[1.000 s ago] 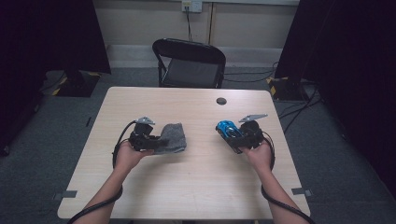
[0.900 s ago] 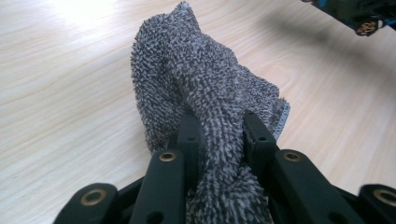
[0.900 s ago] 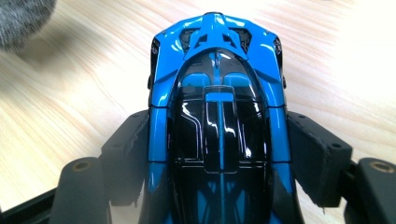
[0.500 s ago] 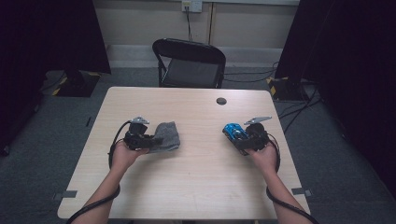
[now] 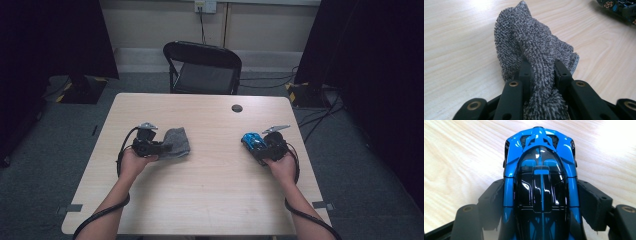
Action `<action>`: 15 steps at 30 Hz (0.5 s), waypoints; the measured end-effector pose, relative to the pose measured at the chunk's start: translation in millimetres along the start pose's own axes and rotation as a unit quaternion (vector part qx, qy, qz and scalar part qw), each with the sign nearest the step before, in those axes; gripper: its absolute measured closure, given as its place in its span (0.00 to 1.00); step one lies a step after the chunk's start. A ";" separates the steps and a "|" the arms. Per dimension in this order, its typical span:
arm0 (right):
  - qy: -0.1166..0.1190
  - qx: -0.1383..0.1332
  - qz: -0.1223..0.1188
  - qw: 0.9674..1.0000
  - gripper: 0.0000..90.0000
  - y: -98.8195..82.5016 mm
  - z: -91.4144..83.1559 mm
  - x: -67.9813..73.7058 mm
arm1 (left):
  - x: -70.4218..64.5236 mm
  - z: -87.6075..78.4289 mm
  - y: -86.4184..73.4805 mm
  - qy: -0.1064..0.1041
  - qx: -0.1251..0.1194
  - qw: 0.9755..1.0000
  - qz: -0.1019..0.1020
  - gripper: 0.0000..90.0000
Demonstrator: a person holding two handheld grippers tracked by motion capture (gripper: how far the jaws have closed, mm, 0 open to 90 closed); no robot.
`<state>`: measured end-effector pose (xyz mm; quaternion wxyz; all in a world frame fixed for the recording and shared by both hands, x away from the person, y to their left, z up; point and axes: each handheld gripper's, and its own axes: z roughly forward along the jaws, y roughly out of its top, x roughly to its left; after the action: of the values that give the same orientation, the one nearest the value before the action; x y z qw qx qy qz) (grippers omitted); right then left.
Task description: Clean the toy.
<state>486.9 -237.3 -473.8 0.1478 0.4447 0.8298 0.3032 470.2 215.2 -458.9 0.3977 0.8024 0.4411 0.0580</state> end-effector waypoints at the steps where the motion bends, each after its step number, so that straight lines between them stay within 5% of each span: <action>1: -0.001 0.000 0.002 1.000 0.32 0.2 1.0 -1.6 | 0.5 0.6 0.3 0.001 0.001 1.000 -0.001 0.81; 15: -0.013 0.009 0.001 1.000 0.31 6.4 13.0 -12.5 | 10.5 12.1 6.1 0.006 0.005 1.000 -0.005 0.81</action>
<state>504.7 -240.1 -480.1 0.1540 0.4509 0.8298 0.2907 485.9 214.2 -465.7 0.3911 0.8020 0.4476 0.0589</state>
